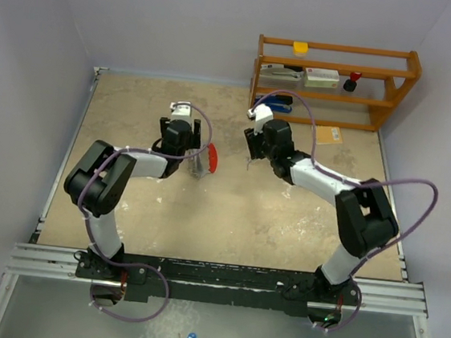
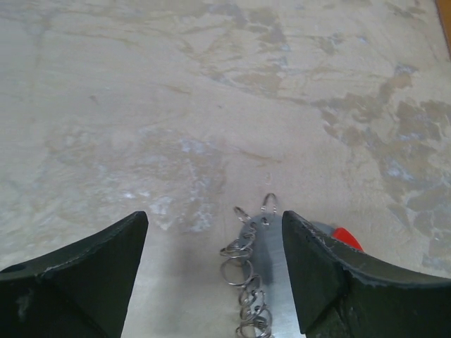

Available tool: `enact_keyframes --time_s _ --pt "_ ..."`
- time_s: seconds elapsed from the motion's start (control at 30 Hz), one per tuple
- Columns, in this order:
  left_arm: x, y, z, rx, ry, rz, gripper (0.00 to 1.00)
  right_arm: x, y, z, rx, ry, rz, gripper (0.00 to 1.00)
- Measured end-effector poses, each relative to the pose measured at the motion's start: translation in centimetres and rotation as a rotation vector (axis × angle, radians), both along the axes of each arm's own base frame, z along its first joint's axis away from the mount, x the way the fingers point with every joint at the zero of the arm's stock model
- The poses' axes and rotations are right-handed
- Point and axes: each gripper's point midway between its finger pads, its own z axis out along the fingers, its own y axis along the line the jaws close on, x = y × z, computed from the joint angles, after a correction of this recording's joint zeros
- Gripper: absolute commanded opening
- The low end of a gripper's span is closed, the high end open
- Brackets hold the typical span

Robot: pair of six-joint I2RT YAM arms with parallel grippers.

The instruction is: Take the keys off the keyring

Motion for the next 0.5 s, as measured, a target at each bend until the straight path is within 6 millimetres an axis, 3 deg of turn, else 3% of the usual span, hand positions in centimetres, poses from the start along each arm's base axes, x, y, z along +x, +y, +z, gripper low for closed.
enact_keyframes --time_s 0.13,0.3,0.37,0.5 --pt "-0.5 1.8 1.4 0.042 0.004 0.084 0.76 -0.1 -2.1 5.4 0.009 -0.161 -0.064 0.57" --pt "-1.4 3.1 3.8 0.037 -0.035 0.118 0.83 -0.6 -6.0 8.9 0.014 -0.289 -0.174 0.6" --pt "-2.5 3.6 4.5 0.011 -0.067 0.112 0.89 -0.5 -8.8 9.1 0.035 -0.299 -0.234 0.6" --pt "-4.4 5.8 4.6 -0.073 -0.108 0.122 0.89 0.1 -16.5 9.0 0.089 -0.296 -0.416 0.63"
